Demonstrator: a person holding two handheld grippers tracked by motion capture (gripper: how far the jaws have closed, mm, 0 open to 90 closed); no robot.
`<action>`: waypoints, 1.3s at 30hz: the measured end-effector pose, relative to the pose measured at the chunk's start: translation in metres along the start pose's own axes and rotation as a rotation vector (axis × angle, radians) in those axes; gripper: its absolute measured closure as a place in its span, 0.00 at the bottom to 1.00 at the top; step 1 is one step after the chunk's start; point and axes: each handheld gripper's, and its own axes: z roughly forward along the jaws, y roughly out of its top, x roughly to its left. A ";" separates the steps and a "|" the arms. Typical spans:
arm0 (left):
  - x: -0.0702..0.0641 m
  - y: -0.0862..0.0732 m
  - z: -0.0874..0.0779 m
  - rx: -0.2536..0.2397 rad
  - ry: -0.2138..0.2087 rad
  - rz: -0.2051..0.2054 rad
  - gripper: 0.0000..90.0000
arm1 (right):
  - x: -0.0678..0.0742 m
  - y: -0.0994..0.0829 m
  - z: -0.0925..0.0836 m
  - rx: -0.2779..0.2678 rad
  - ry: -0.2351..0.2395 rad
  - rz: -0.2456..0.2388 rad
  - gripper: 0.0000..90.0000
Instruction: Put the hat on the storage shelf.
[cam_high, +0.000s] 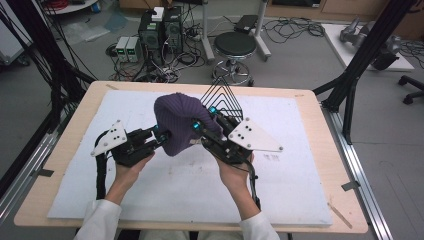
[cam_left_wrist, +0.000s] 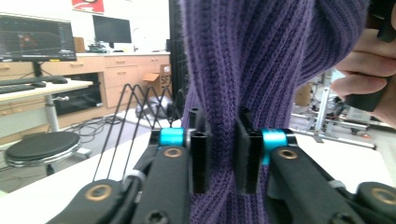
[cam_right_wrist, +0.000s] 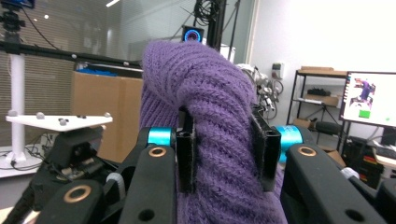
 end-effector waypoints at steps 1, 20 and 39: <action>0.000 0.000 -0.001 -0.002 0.014 0.001 0.90 | 0.000 0.000 0.000 0.000 0.000 0.000 0.76; 0.006 0.016 0.019 -0.010 0.120 0.014 0.93 | -0.041 0.016 -0.020 0.051 -0.150 0.020 0.76; 0.019 0.062 0.089 -0.060 0.087 -0.023 0.93 | -0.088 0.063 -0.017 0.040 -0.277 -0.069 0.76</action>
